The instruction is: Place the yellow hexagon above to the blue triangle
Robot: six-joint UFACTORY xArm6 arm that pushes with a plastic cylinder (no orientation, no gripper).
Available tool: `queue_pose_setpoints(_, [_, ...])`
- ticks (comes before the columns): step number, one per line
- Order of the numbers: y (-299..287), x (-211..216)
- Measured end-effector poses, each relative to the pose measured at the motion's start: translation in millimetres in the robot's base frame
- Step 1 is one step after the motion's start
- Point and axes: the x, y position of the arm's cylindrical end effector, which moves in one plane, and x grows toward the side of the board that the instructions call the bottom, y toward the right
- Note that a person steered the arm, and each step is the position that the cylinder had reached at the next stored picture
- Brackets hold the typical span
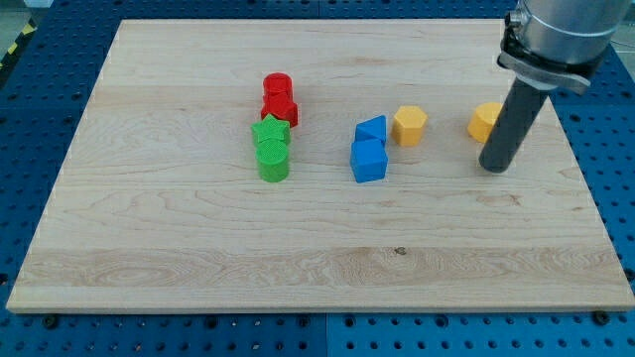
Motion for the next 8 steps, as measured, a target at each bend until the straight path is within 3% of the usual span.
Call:
queue_pose_setpoints(4, [-3.7,38.6])
queue_pose_setpoints(8, [-54.8,-40.3])
